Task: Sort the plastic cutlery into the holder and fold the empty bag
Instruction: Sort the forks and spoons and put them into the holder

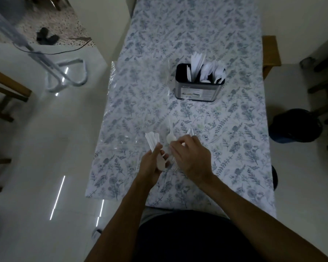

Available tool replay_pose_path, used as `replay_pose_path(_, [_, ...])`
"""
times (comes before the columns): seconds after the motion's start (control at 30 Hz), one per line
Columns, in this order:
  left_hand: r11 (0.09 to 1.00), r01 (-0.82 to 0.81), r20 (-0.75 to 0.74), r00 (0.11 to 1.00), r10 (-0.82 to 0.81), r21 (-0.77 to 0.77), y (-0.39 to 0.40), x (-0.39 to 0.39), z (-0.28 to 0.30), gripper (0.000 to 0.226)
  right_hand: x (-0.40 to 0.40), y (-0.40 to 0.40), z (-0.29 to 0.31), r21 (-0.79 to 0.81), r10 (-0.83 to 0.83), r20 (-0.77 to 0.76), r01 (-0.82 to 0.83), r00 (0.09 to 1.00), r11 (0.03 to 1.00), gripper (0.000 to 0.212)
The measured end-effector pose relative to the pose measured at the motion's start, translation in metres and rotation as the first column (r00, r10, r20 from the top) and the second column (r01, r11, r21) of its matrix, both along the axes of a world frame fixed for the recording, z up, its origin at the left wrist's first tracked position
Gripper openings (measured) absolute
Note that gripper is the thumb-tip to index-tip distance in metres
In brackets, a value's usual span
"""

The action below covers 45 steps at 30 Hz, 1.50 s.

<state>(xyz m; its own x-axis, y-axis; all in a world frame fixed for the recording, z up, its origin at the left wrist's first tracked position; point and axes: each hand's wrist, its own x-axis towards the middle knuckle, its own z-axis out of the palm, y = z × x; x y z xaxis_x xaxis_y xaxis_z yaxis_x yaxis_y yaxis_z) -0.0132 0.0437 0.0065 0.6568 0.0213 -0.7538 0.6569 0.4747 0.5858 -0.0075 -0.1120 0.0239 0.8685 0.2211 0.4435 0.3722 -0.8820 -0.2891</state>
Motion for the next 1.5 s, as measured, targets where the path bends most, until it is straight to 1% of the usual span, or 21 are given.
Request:
replay_pose_path(0.1, [0.999,0.035,-0.001,0.999,-0.035,0.021,-0.021,0.005,0.008,0.058,-0.022,-0.003,0.008,0.043,0.155,-0.120,-0.151,0.980,0.988,0.016])
replay_pose_path(0.17, [0.996,0.070,0.017,0.997,-0.071,0.047,-0.031,0.009,0.011,0.063,-0.028,-0.006,0.005,0.061,0.161,-0.171,-0.152,0.972,0.986,0.023])
replay_pose_path(0.23, [0.987,0.142,0.053,0.988,-0.146,0.077,-0.035,0.010,0.013,0.059,-0.032,-0.011,0.003,0.106,0.172,-0.205,-0.153,0.964,0.982,0.028])
replay_pose_path(0.3, [0.981,0.175,0.069,0.981,-0.180,0.080,-0.033,0.011,0.008,0.049,-0.033,-0.018,0.000,0.163,0.216,-0.303,-0.173,0.928,0.971,0.033])
replay_pose_path(0.4, [0.978,0.207,0.084,0.975,-0.204,-0.037,-0.029,0.013,0.005,0.050,-0.032,-0.034,-0.002,0.297,0.223,-0.414,-0.101,0.883,0.950,0.032])
replay_pose_path(0.47, [0.978,0.206,0.086,0.975,-0.204,-0.015,-0.032,0.013,0.005,0.040,-0.031,-0.043,-0.001,0.422,0.179,-0.465,0.040,0.867,0.906,0.029])
replay_pose_path(0.5, [0.981,0.193,0.081,0.978,-0.192,0.004,-0.035,0.014,0.006,0.029,-0.030,-0.046,0.001,0.490,0.141,-0.504,0.148,0.852,0.859,0.026])
replay_pose_path(0.53, [0.984,0.180,0.081,0.980,-0.180,0.010,-0.039,0.015,0.010,0.019,-0.029,-0.048,0.004,0.551,0.096,-0.570,0.293,0.816,0.781,0.022])
replay_pose_path(0.6, [0.986,0.159,0.109,0.981,-0.163,0.042,-0.046,0.022,0.019,0.010,-0.021,-0.054,0.010,0.587,0.080,-0.756,0.618,0.650,0.523,0.018])
replay_pose_path(0.63, [0.986,0.153,0.142,0.977,-0.160,0.062,-0.050,0.026,0.023,0.010,-0.015,-0.058,0.014,0.560,0.128,-0.819,0.730,0.560,0.392,0.021])
replay_pose_path(0.67, [0.984,0.154,0.177,0.970,-0.167,0.085,-0.054,0.032,0.027,0.010,-0.009,-0.064,0.018,0.529,0.185,-0.848,0.793,0.496,0.300,0.026])
replay_pose_path(0.7, [0.982,0.159,0.210,0.962,-0.177,0.098,-0.059,0.037,0.031,0.010,-0.003,-0.070,0.022,0.512,0.238,-0.855,0.823,0.461,0.245,0.031])
replay_pose_path(0.73, [0.978,0.173,0.234,0.952,-0.196,0.113,-0.063,0.044,0.035,0.011,0.003,-0.075,0.028,0.511,0.279,-0.850,0.829,0.448,0.227,0.034])
replay_pose_path(0.9, [0.953,0.237,0.302,0.909,-0.285,0.187,-0.085,0.064,0.052,0.009,0.028,-0.090,0.053,0.565,0.284,-0.822,0.773,0.494,0.290,0.036])
replay_pose_path(0.97, [0.943,0.239,0.306,0.902,-0.304,0.231,-0.090,0.064,0.054,0.017,0.031,-0.088,0.059,0.553,0.352,-0.824,0.766,0.444,0.327,0.046])
replay_pose_path(1.07, [0.904,0.269,0.236,0.904,-0.356,0.333,-0.096,0.059,0.053,0.031,0.022,-0.073,0.061,0.553,0.520,-0.790,0.741,0.324,0.380,0.052])
replay_pose_path(1.13, [0.899,0.271,0.187,0.918,-0.349,0.344,-0.099,0.051,0.052,0.028,0.015,-0.063,0.056,0.578,0.615,-0.729,0.751,0.300,0.318,0.049])
replay_pose_path(1.2, [0.908,0.256,0.180,0.928,-0.326,0.331,-0.096,0.044,0.049,0.027,0.009,-0.054,0.050,0.577,0.647,-0.695,0.781,0.313,0.241,0.045])
replay_pose_path(1.33, [0.932,0.247,0.181,0.937,-0.300,0.265,-0.086,0.032,0.047,0.024,-0.002,-0.048,0.042,0.537,0.732,-0.594,0.842,0.334,0.051,0.023])
replay_pose_path(1.4, [0.931,0.261,0.211,0.925,-0.317,0.256,-0.082,0.028,0.045,0.031,-0.004,-0.047,0.041,0.536,0.750,-0.561,0.844,0.350,0.007,0.023])
replay_pose_path(1.5, [0.929,0.272,0.248,0.910,-0.333,0.252,-0.082,0.027,0.046,0.039,-0.001,-0.050,0.038,0.563,0.741,-0.553,0.827,0.381,-0.006,0.030])
